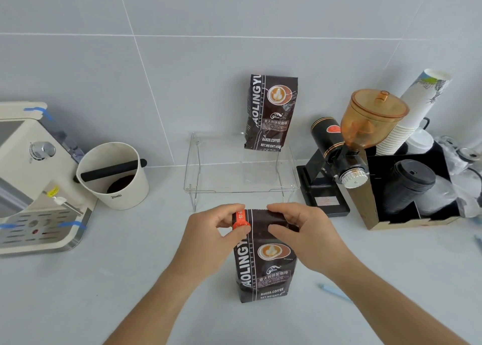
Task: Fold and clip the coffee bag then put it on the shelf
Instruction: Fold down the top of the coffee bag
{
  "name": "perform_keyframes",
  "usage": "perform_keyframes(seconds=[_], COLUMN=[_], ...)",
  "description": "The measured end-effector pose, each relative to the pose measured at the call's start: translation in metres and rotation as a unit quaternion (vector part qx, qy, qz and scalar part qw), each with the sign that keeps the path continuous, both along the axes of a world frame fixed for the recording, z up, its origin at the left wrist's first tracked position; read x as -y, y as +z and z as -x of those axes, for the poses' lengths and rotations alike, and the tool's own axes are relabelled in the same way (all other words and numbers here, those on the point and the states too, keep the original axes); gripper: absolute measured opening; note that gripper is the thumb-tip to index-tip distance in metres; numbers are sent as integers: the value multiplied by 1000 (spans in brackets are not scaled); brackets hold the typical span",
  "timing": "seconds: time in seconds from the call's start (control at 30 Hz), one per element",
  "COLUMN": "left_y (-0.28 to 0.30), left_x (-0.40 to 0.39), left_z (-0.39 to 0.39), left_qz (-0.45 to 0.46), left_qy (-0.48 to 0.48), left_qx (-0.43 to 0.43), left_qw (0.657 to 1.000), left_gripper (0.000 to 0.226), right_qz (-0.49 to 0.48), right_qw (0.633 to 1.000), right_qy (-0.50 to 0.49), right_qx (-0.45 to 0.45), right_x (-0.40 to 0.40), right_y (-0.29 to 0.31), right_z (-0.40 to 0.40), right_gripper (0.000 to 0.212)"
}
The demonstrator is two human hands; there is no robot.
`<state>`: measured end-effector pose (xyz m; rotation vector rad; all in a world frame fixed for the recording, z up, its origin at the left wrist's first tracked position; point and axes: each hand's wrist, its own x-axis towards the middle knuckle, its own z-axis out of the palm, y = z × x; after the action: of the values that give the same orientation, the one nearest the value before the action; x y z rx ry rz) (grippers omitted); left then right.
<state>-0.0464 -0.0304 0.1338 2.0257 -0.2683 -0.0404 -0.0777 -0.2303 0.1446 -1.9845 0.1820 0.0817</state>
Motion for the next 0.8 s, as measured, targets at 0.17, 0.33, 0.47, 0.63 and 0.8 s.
perform_keyframes(seconds=[0.17,0.33,0.47,0.63,0.8], left_y=[0,0,-2,-8,-7], left_x=[-6,-9,-10,-11,-10], left_z=[-2,-4,-4,-3,-3], left_qz=[-30,-33,-17,37,167], left_qy=[-33,-54,-73,-68,-65], left_qx=[34,54,39,-60,-163], left_qw=[998,997,996,995,970], left_gripper=[15,9,13,14,26], right_qz=[98,110,108,49,-64], right_qw=[994,991,988,996,998], right_qy=[33,55,92,69,15], right_qx=[26,49,59,33,-8], right_x=[0,1,2,2,-2], right_y=[4,6,10,6,8], right_z=[-1,2,3,3,-1], right_gripper=[16,26,37,22,24])
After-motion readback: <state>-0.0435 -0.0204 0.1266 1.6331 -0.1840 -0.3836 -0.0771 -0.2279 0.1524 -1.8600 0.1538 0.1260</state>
